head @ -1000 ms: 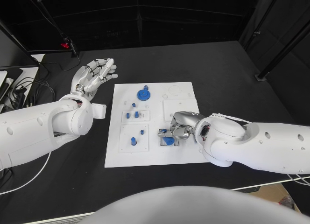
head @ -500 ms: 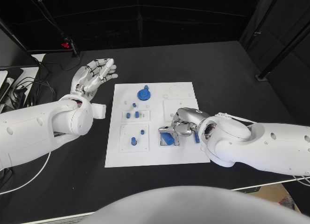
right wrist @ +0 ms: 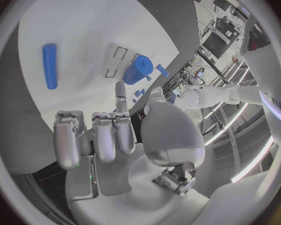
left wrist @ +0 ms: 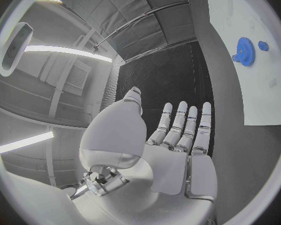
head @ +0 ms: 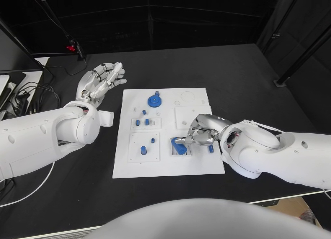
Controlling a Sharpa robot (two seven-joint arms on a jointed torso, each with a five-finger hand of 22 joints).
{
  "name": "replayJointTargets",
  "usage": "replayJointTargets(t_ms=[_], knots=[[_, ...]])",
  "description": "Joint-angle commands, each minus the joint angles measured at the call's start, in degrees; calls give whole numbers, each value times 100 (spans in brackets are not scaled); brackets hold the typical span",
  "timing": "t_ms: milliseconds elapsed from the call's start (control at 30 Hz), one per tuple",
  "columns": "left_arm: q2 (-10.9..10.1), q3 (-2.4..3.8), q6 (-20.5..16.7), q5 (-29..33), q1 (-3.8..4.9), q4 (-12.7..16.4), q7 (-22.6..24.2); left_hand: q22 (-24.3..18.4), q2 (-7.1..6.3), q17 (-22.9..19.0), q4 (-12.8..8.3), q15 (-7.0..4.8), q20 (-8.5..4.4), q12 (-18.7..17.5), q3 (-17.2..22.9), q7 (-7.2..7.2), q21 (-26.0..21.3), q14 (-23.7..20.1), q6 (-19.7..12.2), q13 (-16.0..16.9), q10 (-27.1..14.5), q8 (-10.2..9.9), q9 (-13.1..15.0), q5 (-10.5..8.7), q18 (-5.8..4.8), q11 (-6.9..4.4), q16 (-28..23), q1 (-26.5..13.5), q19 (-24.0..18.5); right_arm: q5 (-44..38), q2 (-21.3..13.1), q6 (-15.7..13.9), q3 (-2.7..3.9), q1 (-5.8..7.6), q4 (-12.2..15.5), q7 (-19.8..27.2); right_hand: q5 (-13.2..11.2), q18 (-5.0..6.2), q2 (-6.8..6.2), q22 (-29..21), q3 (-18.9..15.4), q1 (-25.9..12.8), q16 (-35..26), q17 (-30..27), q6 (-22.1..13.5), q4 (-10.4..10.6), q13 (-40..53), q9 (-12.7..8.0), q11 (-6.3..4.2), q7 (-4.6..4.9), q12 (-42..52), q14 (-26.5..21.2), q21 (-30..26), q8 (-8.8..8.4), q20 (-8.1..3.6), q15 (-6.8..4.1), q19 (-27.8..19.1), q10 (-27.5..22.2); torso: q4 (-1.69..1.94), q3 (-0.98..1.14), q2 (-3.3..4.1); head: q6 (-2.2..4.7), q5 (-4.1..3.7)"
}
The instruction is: Assemble the parts on the task board
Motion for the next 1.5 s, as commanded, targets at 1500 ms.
replayJointTargets(t_ms=[1500], knots=[[5,6,55,-2,-22,-17,769,-1,60,-24,13,12,2,40,-44,857,-18,-48,-49,-11,-35,46,-13,46,18,9,20,31,-20,335,-55,492,-5,0,-191,655,4,-43,-689,1506,1007,1148,14,1507,-221,3,1508,613,-99,-78,15,598,19,509,-79,-99,597,596,3,-3,-6,1,-33]])
